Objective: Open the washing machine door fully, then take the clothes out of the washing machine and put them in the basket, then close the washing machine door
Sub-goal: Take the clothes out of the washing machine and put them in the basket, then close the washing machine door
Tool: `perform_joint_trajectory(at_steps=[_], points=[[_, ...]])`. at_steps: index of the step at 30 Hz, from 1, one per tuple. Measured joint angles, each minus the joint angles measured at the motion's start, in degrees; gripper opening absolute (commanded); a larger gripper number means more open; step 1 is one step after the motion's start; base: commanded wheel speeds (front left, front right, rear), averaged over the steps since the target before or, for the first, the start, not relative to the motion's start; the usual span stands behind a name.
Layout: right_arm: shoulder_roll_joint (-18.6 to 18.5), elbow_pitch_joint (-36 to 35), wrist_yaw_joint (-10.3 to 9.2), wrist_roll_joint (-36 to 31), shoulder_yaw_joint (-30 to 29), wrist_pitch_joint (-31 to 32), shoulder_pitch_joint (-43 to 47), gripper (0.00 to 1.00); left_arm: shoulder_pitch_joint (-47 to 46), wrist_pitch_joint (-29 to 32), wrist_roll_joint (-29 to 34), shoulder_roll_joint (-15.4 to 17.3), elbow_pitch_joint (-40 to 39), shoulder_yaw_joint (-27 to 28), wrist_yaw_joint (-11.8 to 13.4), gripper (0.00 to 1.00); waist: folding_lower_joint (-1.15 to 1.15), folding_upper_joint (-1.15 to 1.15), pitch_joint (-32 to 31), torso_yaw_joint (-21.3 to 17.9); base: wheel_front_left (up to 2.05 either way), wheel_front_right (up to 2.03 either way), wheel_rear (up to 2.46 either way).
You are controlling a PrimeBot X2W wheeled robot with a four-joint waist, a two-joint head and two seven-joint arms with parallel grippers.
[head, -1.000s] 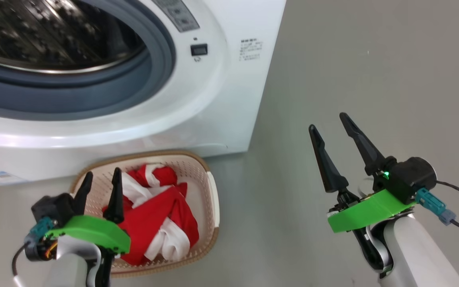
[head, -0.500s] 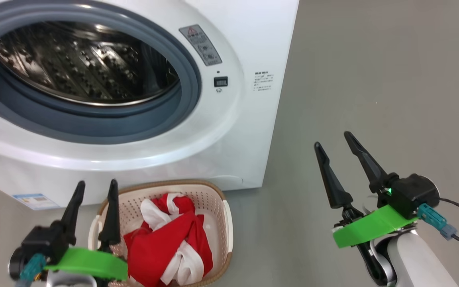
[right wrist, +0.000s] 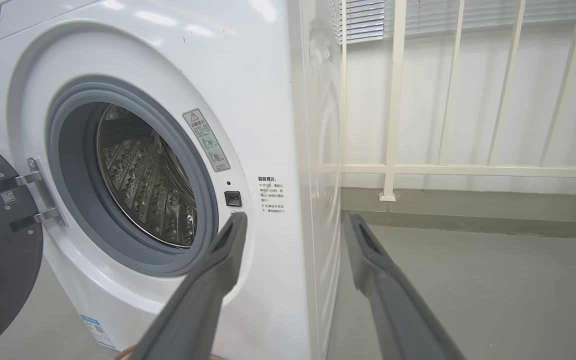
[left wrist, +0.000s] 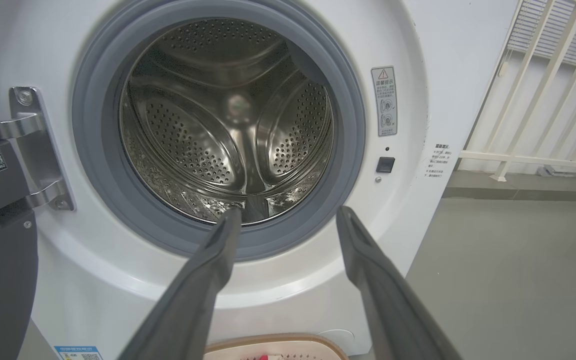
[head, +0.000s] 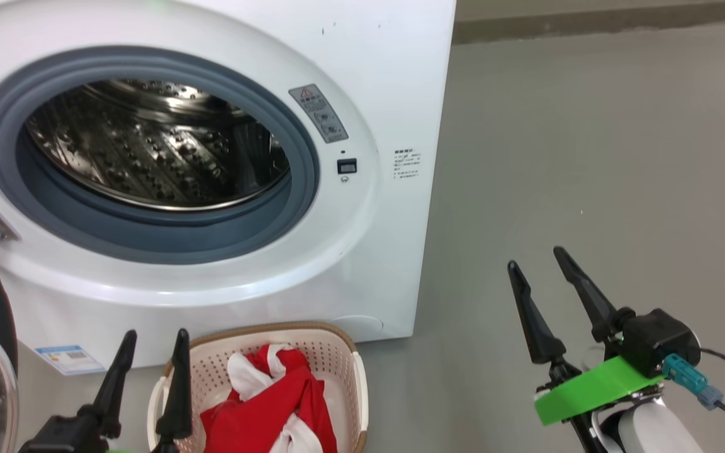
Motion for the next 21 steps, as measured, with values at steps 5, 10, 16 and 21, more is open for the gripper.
perform_joint_trajectory(at_steps=[5, 10, 16, 21], points=[[0.04, 0.35, 0.00, 0.01, -0.30, 0.00, 1.41, 1.00, 2.02, 0.00, -0.20, 0.02, -1.55, 0.42, 0.00, 1.00, 0.00, 0.00, -1.68, -0.53, 0.00, 0.00, 0.00], [0.04, 0.35, 0.00, 0.02, -0.42, 0.00, 1.42, 1.00, 2.63, 0.00, -0.20, 0.02, -1.94, 0.73, 0.00, 1.00, 0.00, 0.00, -2.30, -1.29, 0.00, 0.00, 0.00], [0.05, 0.34, 0.00, 0.19, -0.34, 0.01, 2.47, 1.00, 2.70, 0.00, -0.20, 0.02, -2.09, 1.09, 0.16, 1.00, 0.00, 0.00, -2.76, -1.62, 0.00, 0.00, 0.00], [0.05, 0.33, 0.00, 0.41, -0.18, 0.01, 2.52, 1.00, 2.89, 0.00, 0.98, 0.03, -1.90, 1.65, 2.26, 1.00, 0.00, 0.00, -2.95, -1.53, 0.00, 0.00, 0.00]])
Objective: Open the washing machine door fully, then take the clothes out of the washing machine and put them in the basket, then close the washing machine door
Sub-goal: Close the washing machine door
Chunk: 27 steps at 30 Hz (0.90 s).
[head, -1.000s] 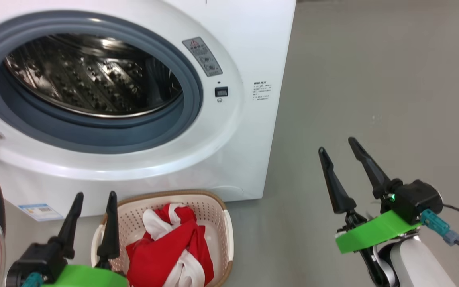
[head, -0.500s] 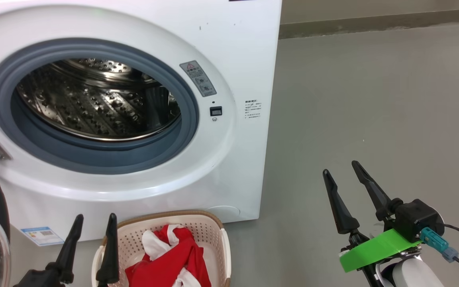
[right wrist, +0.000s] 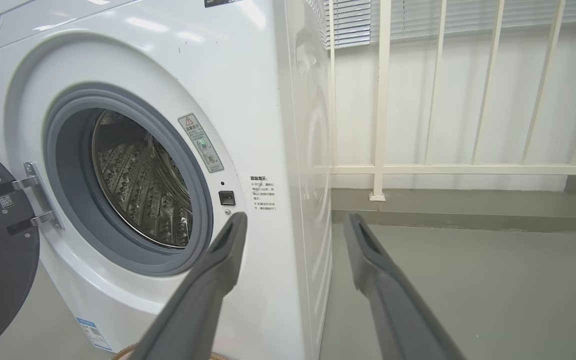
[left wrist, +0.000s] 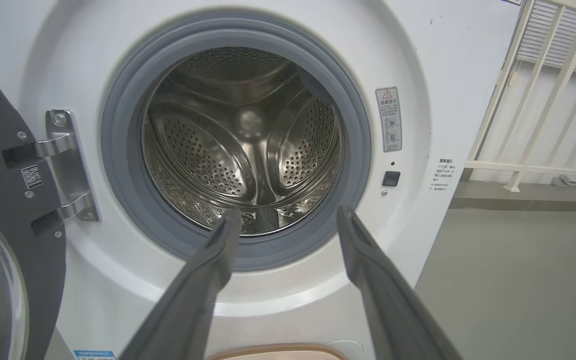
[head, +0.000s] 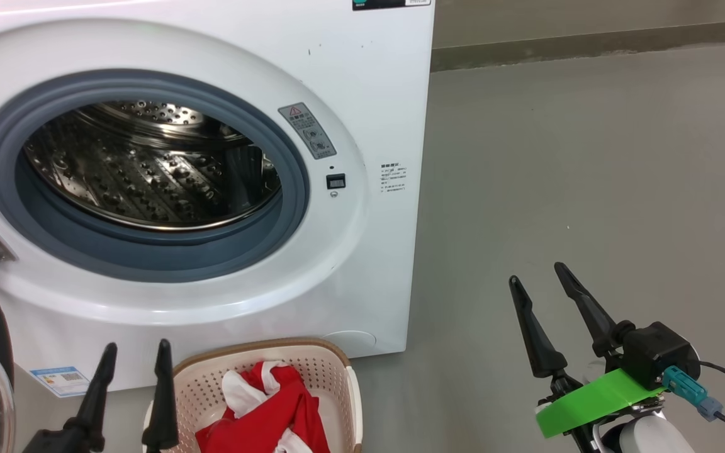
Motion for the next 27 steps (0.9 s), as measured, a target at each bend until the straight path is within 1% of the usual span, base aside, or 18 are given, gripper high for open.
perform_joint_trajectory(at_steps=[2, 6, 14, 22, 27], points=[[0.00, 0.00, 0.00, 0.00, 0.05, 0.00, 0.00, 1.00, 0.11, 0.00, 1.48, -0.01, 0.05, 0.33, 0.52, 1.00, 0.00, 0.00, -0.02, -0.02, 0.00, 0.00, 0.00], [0.00, 0.01, 0.00, 0.00, 0.09, 0.00, 0.00, 1.00, 0.11, 0.00, 1.64, 0.00, 0.00, 0.48, 0.49, 1.00, 0.00, 0.00, 0.10, -0.04, 0.00, 0.00, 0.00], [0.00, 0.09, 0.00, 0.00, 0.12, 0.00, 0.00, 1.00, 0.11, 0.00, 1.16, 0.00, -0.31, 0.45, 0.24, 1.00, 0.00, 0.00, 0.11, -0.13, 0.00, 0.00, 0.00], [0.00, 0.16, 0.00, -0.03, -0.15, 0.00, 0.00, 1.00, 0.11, 0.00, 1.08, 0.00, -0.77, 0.37, -0.69, 1.00, 0.00, 0.00, 0.04, -0.15, 0.00, 0.00, 0.00], [0.00, 0.16, 0.00, -0.04, -0.34, 0.00, 0.00, 1.00, 0.11, 0.00, 1.41, 0.00, -0.78, 0.38, -0.69, 1.00, 0.00, 0.00, 0.11, -0.06, -0.47, 0.25, 0.22]])
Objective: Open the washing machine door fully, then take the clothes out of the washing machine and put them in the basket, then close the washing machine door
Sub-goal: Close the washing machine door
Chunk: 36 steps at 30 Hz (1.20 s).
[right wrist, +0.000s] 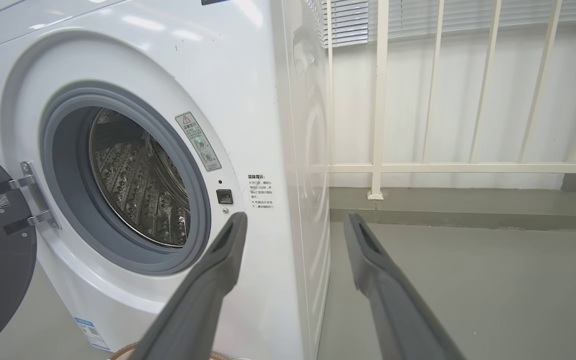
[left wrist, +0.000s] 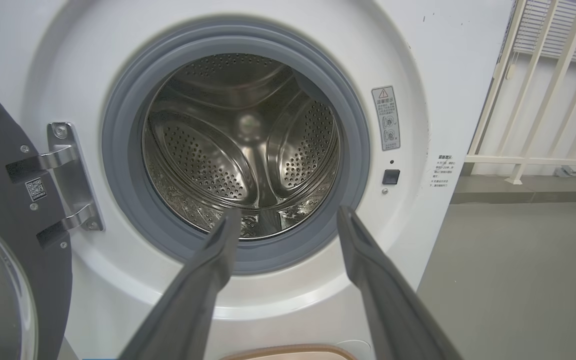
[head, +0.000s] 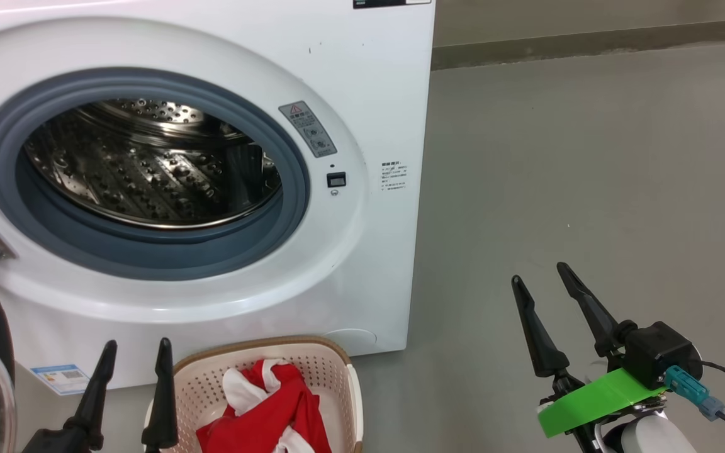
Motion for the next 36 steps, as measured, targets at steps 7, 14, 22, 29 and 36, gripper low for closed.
perform_joint_trajectory(at_steps=[7, 14, 22, 29, 36], points=[[0.01, 0.01, 0.00, -0.07, -0.34, 0.00, 0.00, 1.00, 0.00, 0.00, 0.10, 0.00, 0.48, -0.01, 0.00, 1.00, 0.00, 0.00, 0.09, 0.10, -1.22, 0.97, 0.25], [0.03, -0.01, 0.00, -0.05, -0.36, 0.00, 0.00, 1.00, 0.00, 0.00, 0.25, 0.00, 0.65, -0.01, 0.00, 1.00, 0.00, 0.00, 0.16, 0.12, -2.05, 1.86, 0.19], [0.03, -0.02, 0.00, -0.05, -0.69, 0.00, 0.01, 1.00, 0.00, 0.00, 0.27, 0.00, 0.49, 0.02, 0.02, 1.00, 0.00, 0.00, 0.31, 0.26, -1.44, 1.43, 0.01], [0.03, -0.23, 0.00, -0.04, -0.70, 0.00, 0.02, 1.00, 0.01, 0.00, 1.83, 0.00, 0.40, 0.07, 0.60, 1.00, 0.00, 0.00, 0.39, 0.35, -0.41, 0.41, 0.00], [0.03, -0.34, 0.00, -0.04, -0.81, -0.01, 0.02, 1.00, 0.00, 0.00, 2.16, 0.00, 0.69, -0.09, 1.13, 1.00, 0.00, 0.00, 0.63, 0.85, 0.00, 0.00, 0.00]])
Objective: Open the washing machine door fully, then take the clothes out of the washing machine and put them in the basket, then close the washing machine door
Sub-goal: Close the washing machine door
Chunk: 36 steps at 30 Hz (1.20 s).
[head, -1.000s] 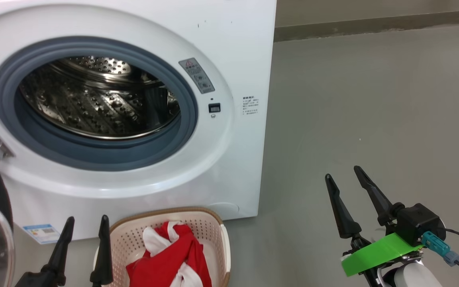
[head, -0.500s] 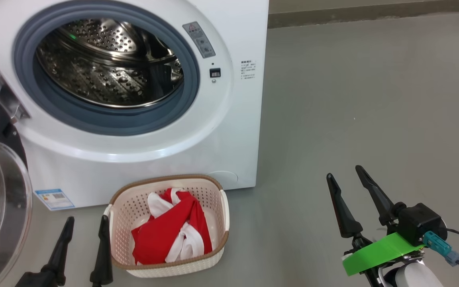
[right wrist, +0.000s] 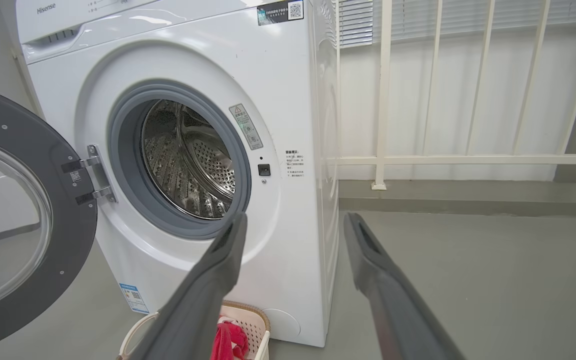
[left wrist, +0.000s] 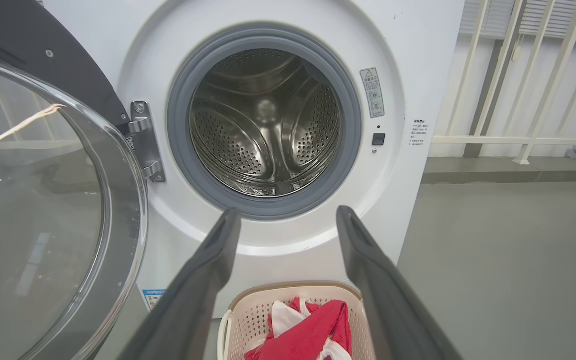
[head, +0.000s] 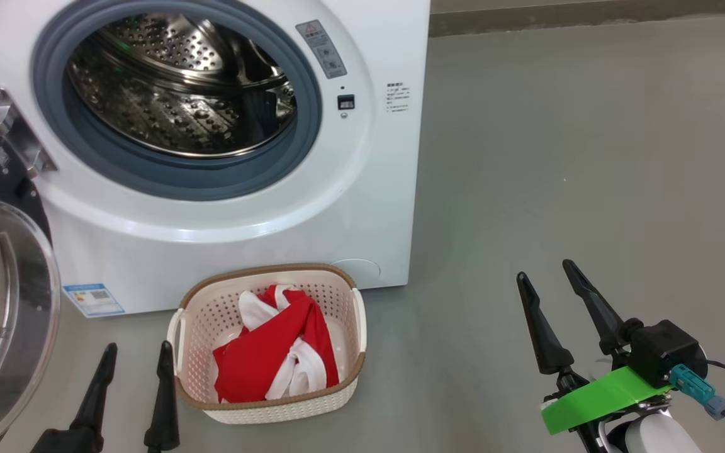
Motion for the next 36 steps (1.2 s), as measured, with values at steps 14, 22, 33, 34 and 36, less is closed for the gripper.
perform_joint_trajectory(at_steps=[14, 22, 33, 34, 36], points=[[-0.01, -0.09, 0.00, 0.08, 0.85, 0.01, 0.00, 1.00, -0.02, 0.00, 0.40, 0.00, -1.96, -1.08, 2.74, 1.00, 0.00, 0.00, -0.13, 5.93, 0.00, 0.00, 0.00], [-0.01, -0.10, 0.00, 0.26, 1.74, 0.01, -0.02, 1.00, -0.01, 0.00, 0.43, 0.01, -2.54, -1.10, 3.52, 1.00, 0.00, 0.00, -0.22, 11.51, 0.00, 0.00, 0.00], [-0.01, -0.04, 0.00, 0.53, 2.18, 0.01, -0.04, 1.00, 0.83, 0.00, 1.40, 0.01, -2.90, -0.97, 4.27, 1.00, 0.00, 0.00, -0.76, 20.51, 0.00, 0.00, 0.00], [-0.01, -0.04, 0.00, 0.53, 2.21, 0.01, -0.04, 1.00, 0.84, 0.00, 1.40, 0.01, -2.90, -0.98, 4.30, 1.00, 0.00, 0.00, -0.81, 21.26, 0.00, 0.00, 0.00], [-0.01, -0.02, 0.00, 0.58, 2.40, 0.01, -0.04, 1.00, 0.86, 0.00, 1.40, 0.02, -2.93, -0.98, 4.46, 1.00, 0.00, 0.00, -0.91, 22.70, 0.00, 0.00, 0.00]])
